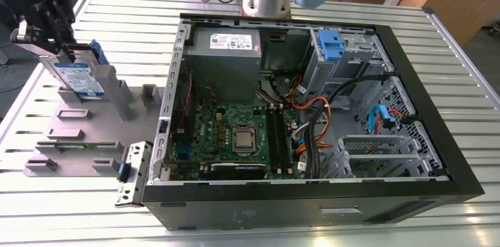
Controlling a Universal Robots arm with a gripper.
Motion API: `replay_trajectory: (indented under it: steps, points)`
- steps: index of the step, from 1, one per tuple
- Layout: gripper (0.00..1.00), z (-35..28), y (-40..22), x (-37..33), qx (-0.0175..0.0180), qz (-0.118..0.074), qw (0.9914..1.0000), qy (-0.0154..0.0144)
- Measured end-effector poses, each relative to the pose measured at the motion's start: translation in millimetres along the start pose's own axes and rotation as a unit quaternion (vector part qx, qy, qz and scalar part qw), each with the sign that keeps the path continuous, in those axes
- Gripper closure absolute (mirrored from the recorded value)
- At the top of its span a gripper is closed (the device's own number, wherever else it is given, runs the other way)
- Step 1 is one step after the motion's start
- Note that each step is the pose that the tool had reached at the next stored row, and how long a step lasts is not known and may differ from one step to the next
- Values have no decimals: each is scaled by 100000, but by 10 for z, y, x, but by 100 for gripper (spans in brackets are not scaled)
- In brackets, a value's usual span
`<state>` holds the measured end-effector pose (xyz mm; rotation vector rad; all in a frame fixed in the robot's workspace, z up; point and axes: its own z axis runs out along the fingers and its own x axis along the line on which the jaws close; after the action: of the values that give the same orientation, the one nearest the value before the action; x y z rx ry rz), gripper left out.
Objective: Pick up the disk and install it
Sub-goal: 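Pick up the disk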
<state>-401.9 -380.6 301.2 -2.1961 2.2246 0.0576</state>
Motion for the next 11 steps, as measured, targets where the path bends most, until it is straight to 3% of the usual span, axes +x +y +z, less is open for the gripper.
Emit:
replay_trajectory:
  steps: [11]
  points:
    - [65,1,-1,18,11,-9,100000,-6]
